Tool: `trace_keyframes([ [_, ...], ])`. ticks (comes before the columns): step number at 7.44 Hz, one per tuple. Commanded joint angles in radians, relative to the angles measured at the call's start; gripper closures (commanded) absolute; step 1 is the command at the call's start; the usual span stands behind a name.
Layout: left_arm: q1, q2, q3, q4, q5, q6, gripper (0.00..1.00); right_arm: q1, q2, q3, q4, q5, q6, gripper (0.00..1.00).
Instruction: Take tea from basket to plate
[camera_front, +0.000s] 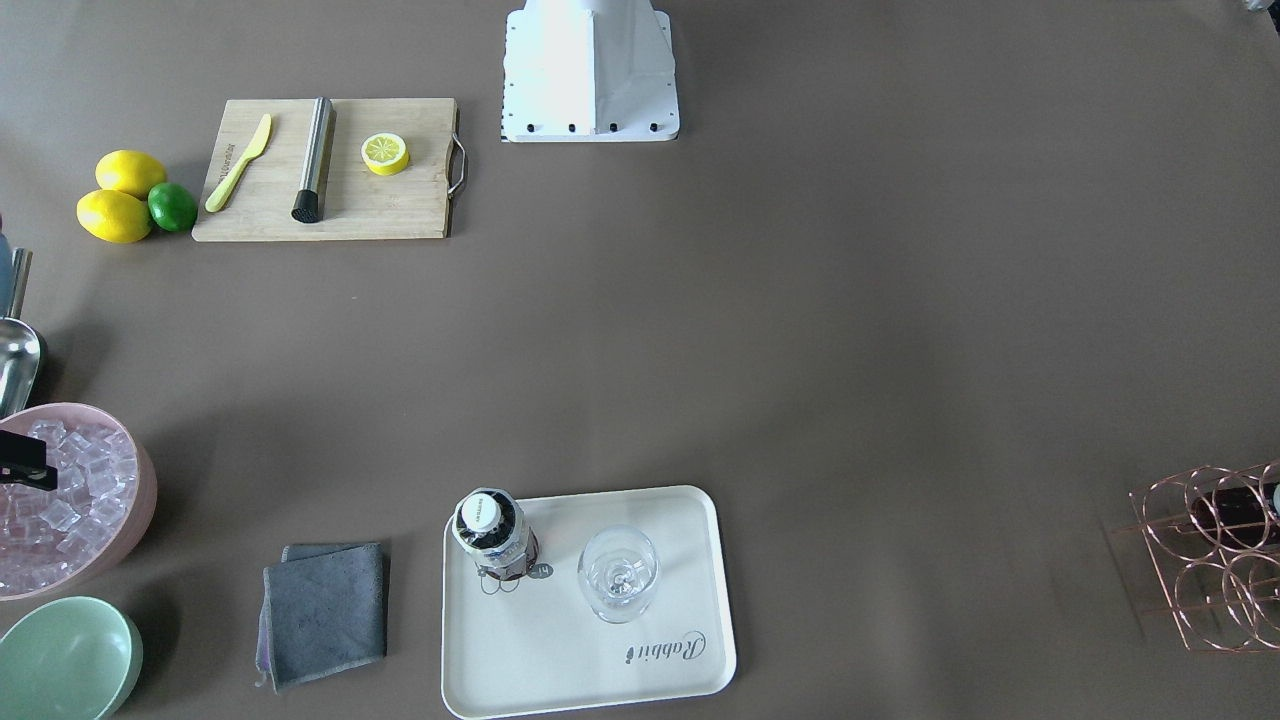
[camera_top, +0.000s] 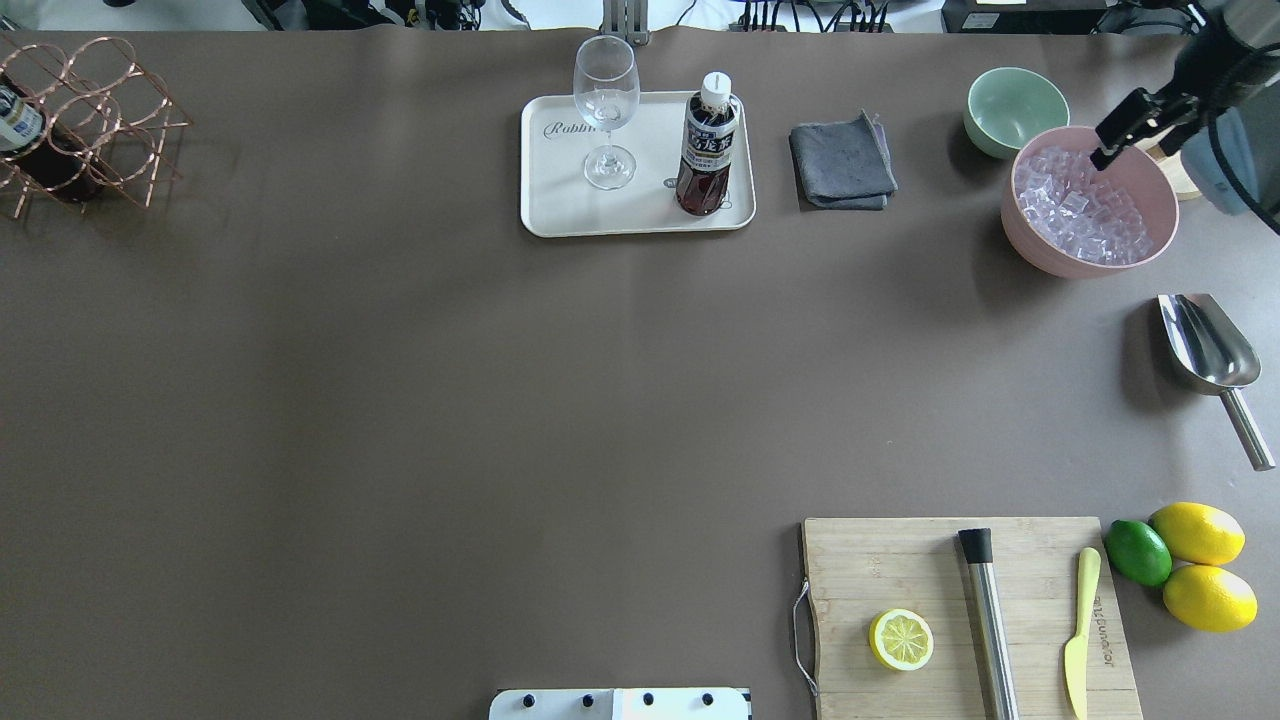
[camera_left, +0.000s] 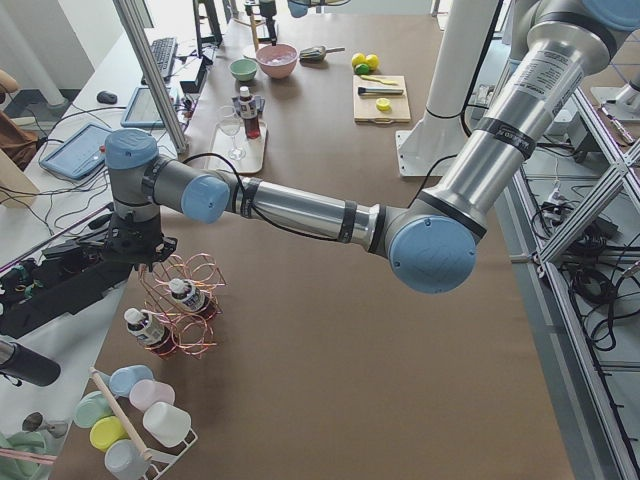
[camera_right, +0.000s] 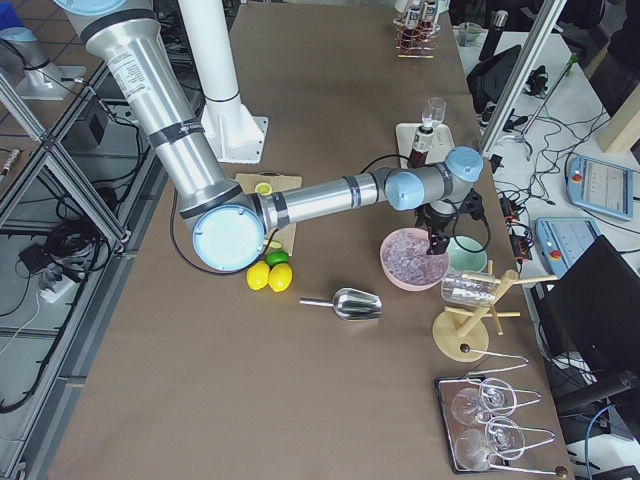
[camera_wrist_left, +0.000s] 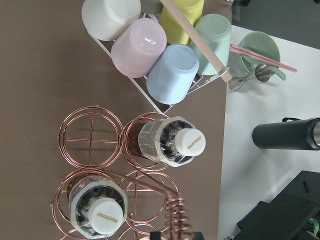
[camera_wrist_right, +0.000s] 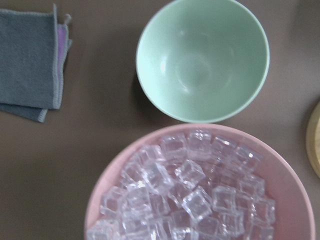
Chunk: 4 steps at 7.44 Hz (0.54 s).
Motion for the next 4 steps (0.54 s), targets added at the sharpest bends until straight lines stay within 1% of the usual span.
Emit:
trace_keyframes([
  [1,0.0,0.003,-0.021,-0.003,0.0,-0.002,0.02,0.102,-0.264,0.188,-0.077,0.004,-0.054,0.0],
  [2,-0.003,0.005,-0.04,0.0,-0.002,-0.002,0.02,0.122,-0.296,0.208,-0.106,0.012,-0.057,0.0],
  [3,-0.01,0.039,-0.106,0.011,-0.009,-0.002,0.02,0.117,-0.279,0.201,-0.106,0.018,-0.053,0.0],
  [4,-0.01,0.126,-0.214,0.011,-0.011,0.021,0.02,0.108,-0.26,0.21,-0.117,0.018,-0.049,0.0],
])
